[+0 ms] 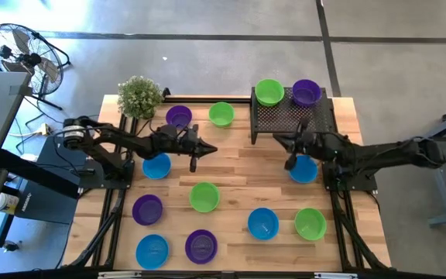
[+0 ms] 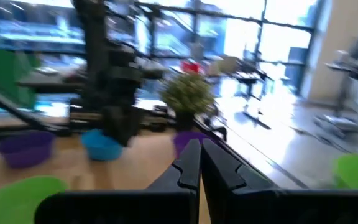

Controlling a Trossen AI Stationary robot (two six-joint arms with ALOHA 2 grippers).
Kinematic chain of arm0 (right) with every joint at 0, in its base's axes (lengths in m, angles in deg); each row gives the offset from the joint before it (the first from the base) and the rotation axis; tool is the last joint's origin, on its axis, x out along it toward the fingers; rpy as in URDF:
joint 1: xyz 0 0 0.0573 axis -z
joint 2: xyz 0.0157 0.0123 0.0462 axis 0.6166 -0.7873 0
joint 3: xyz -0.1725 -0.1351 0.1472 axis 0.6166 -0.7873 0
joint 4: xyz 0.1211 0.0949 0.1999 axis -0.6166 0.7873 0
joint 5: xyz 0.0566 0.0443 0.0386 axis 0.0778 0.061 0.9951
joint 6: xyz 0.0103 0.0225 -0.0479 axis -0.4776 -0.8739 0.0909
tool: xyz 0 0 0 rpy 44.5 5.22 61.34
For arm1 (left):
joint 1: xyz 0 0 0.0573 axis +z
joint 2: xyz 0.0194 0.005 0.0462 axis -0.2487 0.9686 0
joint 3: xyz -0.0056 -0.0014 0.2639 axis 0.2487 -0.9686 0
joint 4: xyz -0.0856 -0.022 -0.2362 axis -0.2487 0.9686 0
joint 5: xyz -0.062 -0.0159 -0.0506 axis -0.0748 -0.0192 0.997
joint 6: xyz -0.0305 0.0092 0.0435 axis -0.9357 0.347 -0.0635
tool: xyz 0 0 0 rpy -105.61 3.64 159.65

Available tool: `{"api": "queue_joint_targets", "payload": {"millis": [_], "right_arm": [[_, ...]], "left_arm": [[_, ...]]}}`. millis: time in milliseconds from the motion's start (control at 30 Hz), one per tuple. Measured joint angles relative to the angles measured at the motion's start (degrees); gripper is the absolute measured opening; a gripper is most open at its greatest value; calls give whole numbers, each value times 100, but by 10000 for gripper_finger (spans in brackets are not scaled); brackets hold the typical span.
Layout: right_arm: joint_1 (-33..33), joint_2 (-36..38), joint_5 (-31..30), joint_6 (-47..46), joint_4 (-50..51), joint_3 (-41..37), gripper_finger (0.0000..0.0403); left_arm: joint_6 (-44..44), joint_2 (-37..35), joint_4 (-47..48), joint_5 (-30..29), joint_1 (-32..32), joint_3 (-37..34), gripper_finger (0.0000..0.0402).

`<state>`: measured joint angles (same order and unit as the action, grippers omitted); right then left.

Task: Pick & Place Mini bowls
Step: Put the blue bowl on the shelf

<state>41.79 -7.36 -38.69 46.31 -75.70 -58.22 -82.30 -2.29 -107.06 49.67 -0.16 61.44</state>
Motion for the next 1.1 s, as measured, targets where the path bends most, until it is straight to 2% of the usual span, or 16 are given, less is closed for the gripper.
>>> {"api": "queue_joint_targets", "payload": {"millis": [133, 233, 467, 633, 700, 867, 1000, 1100], "right_arm": [[-245, -3, -67, 33, -366, -370, 2], [-350, -1, -205, 32, -584, -600, 1], [-543, -4, -354, 91, -774, -776, 1], [-581, -5, -345, 212, -663, -776, 2], [-580, -3, -345, 196, -655, -776, 2], [-577, -3, -345, 198, -570, -776, 1], [-577, -3, -345, 205, -531, -776, 2], [-577, -3, -343, 225, -504, -776, 1]], "left_arm": [[-1, -512, 785, 249, -2, 0, 1], [-1, -899, 1703, 85, -89, 2, 1], [-172, -1627, 4772, -1714, -753, 611, 1], [-1182, -1623, 7462, -2662, -1272, 1489, 4], [-1721, -1581, 8273, -2863, -1460, 1765, 16], [-3148, -1448, 9561, -2989, -1824, 2121, 73], [-4241, -1405, 10570, -3030, -1926, 2153, 128], [-4744, -1235, 11011, -3021, -1923, 2122, 161]]}}
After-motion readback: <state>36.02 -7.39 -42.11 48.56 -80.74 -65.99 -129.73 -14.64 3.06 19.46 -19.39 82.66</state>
